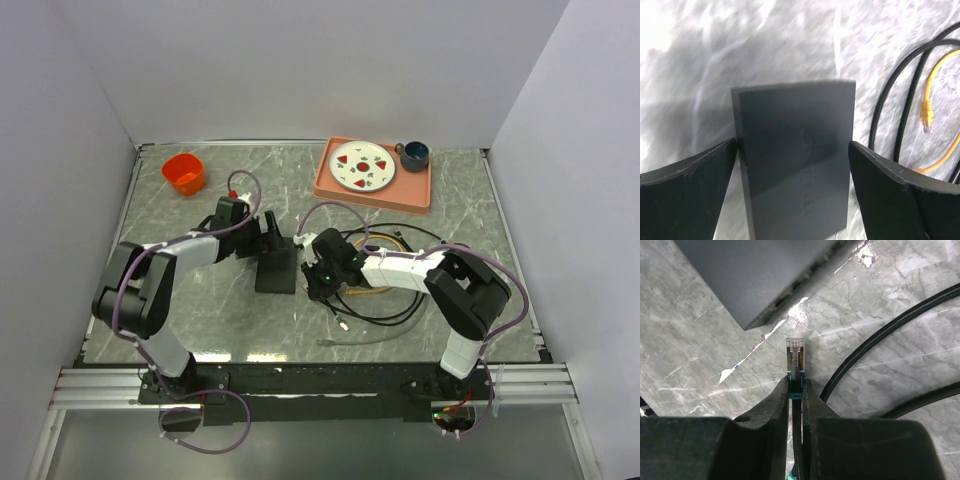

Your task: Insert the plug into the switch port

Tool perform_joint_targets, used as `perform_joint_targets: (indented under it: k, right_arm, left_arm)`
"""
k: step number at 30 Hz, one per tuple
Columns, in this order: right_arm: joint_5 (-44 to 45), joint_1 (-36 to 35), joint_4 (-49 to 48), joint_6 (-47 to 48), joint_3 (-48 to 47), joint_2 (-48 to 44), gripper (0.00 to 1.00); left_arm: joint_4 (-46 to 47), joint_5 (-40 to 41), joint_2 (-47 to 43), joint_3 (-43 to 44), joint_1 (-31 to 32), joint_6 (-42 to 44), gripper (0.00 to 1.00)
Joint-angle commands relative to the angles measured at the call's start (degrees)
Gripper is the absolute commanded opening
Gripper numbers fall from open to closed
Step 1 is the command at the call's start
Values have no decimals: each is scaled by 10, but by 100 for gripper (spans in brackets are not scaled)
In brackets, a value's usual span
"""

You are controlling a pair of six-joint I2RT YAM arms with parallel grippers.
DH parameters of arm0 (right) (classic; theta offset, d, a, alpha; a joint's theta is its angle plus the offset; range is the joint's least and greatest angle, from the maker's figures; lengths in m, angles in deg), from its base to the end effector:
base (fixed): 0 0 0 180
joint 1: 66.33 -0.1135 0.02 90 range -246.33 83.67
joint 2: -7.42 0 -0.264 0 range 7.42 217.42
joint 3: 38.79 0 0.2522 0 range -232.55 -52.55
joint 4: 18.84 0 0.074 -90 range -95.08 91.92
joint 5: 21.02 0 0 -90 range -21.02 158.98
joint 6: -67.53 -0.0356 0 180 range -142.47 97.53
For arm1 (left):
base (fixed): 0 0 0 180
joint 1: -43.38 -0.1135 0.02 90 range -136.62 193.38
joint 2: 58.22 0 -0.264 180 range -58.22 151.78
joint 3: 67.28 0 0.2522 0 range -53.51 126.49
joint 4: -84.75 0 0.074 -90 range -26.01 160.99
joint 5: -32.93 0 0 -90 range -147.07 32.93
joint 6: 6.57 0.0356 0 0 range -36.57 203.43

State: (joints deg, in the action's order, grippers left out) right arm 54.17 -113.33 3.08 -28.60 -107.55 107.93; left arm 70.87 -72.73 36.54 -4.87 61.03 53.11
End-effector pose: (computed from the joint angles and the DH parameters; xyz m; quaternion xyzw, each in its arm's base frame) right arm 0.2299 0.2599 0.1530 -0.3666 0.8689 0.2478 0.2218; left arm 0.3114 -0.1092 0.1634 -0.0510 0.9193 -0.2656 0.2860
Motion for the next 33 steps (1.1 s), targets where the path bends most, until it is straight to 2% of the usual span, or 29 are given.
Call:
perform_joint_targets:
  k: [1, 5, 16, 20, 21, 25, 33]
  right_arm:
    - [37, -2, 43, 9, 11, 4, 0]
    - [38, -1, 41, 6, 12, 1, 0]
    - [56, -1, 59, 21, -45, 35, 0]
    - [58, -4, 68, 28, -58, 40, 0]
    - [58, -6, 69, 28, -61, 42, 0]
    - [65, -23, 76, 31, -70, 53, 0]
    - [70, -37, 72, 39, -73, 53, 0]
  left_arm:
    - [51, -23, 49, 52, 12, 24, 99]
    - [28, -23, 94, 93, 17, 33, 97]
    - [48, -59, 123, 90, 29, 54, 95]
    - [22, 2, 111, 85, 32, 50, 97]
    - [-13, 56, 103, 88, 32, 46, 99]
    - [-45, 132, 75, 76, 30, 24, 99]
    - [-48, 155, 13, 11, 28, 4, 97]
